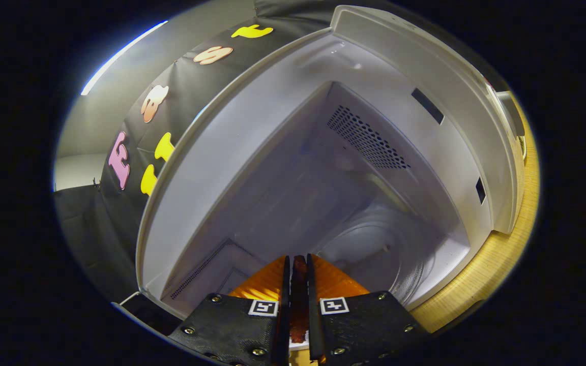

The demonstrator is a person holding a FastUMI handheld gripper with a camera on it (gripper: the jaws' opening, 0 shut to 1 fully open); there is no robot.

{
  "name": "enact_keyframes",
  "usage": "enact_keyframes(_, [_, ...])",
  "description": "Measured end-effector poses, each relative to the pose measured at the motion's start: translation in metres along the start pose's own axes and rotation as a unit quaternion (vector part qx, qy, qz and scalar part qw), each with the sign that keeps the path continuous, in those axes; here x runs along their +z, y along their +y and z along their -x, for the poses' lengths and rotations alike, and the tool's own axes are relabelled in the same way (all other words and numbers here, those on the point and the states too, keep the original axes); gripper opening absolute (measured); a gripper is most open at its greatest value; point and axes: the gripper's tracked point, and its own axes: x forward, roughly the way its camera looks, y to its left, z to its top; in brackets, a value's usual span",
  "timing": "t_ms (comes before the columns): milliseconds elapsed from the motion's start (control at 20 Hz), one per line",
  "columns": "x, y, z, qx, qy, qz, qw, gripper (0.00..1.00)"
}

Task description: Open the microwave, put the food inside, and close the microwave door.

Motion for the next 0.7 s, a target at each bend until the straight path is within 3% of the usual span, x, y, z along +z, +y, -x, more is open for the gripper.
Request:
enact_keyframes(50, [0.003, -0.005, -0.001, -0.011, -0.003, 0.011, 1.000, 0.16])
enact_keyframes(150, [0.004, -0.018, -0.005, -0.029, -0.019, 0.053, 0.998, 0.28])
enact_keyframes(200, [0.006, -0.023, -0.005, -0.035, -0.024, 0.072, 0.997, 0.28])
enact_keyframes(350, [0.008, -0.028, -0.004, -0.043, -0.022, 0.095, 0.994, 0.42])
enact_keyframes(450, [0.014, -0.021, -0.001, -0.037, -0.031, 0.114, 0.992, 0.64])
enact_keyframes(500, [0.016, -0.020, 0.003, -0.040, -0.035, 0.134, 0.990, 0.84])
enact_keyframes(550, [0.019, -0.018, 0.008, -0.043, -0.036, 0.156, 0.986, 0.90])
enact_keyframes(700, [0.027, -0.005, 0.037, -0.034, -0.036, 0.217, 0.975, 0.93])
